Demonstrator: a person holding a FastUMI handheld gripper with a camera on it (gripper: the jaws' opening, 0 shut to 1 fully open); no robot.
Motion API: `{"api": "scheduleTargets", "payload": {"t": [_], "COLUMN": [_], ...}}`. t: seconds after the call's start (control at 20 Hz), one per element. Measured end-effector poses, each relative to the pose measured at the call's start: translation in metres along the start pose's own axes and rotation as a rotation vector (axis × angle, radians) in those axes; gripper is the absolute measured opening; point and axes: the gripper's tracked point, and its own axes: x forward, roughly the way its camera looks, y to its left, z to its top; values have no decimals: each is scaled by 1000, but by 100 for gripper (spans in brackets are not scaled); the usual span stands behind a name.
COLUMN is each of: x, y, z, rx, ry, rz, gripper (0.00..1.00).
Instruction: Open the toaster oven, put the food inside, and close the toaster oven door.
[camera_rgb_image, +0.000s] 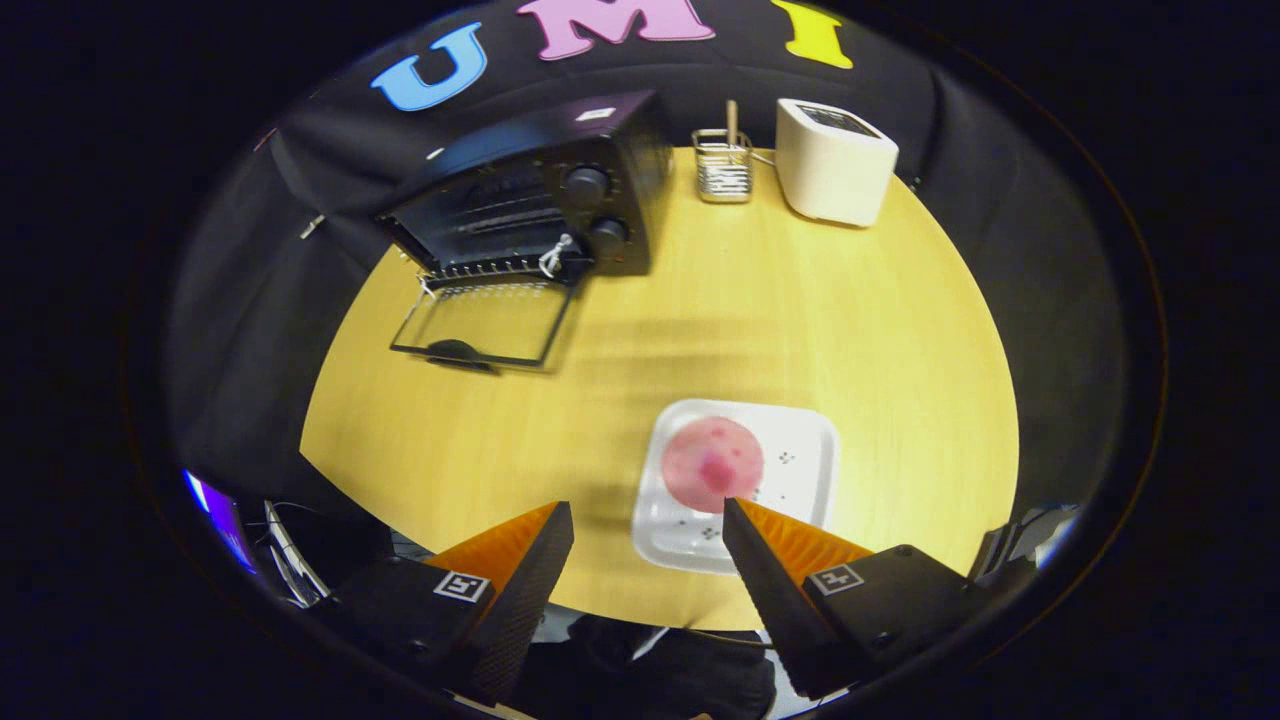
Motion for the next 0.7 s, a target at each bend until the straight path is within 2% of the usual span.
{"api": "scheduleTargets", "payload": {"t": [0.35, 0.65, 0.7], "x": [18, 55, 59], "y": [-99, -119, -118], "z": [-18, -23, -25], "rx": [143, 163, 174], "ry": [127, 225, 240], "rz": [-59, -34, -32], "gripper": [99, 96, 87]}}
